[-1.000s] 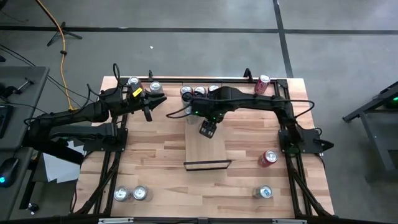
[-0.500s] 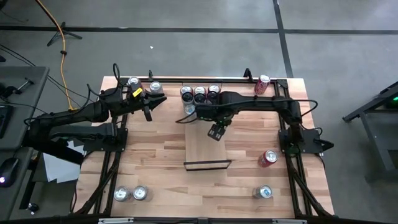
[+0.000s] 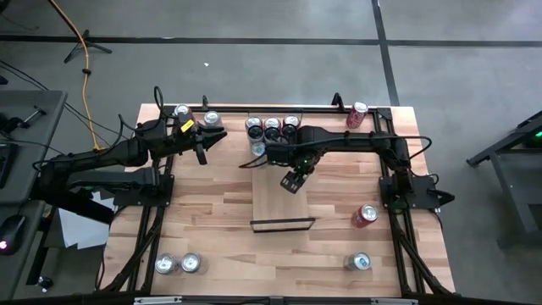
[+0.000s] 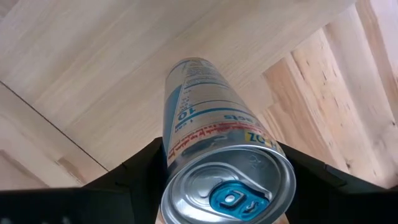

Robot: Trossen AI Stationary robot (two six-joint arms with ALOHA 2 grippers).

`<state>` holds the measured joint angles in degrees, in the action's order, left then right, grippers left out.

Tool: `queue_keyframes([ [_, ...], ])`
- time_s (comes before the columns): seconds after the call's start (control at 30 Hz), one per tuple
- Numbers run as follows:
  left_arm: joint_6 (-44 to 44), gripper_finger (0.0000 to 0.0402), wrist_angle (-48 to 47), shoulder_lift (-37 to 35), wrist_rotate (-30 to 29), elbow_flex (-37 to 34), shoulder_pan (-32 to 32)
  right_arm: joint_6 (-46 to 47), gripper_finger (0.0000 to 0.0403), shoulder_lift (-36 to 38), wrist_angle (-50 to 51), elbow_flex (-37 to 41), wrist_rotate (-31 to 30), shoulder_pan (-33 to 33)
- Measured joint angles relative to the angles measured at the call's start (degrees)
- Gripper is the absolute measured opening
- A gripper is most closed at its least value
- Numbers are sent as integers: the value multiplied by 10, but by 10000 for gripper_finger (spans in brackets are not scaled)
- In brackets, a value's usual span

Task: Place canned beverage on shelf
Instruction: Put the blue soda can on the shelf aligned with the other blue soda can

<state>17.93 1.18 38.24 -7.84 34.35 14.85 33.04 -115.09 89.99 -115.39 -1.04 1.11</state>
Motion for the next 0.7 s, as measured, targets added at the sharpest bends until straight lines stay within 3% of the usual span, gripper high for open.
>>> queue_keyframes([
  [0.5,0,55,0,0,2,0,0,54,245,-12,-1,0,-2,-4],
  [0.7,0,55,-1,0,2,0,0,57,246,-31,0,0,30,-5],
])
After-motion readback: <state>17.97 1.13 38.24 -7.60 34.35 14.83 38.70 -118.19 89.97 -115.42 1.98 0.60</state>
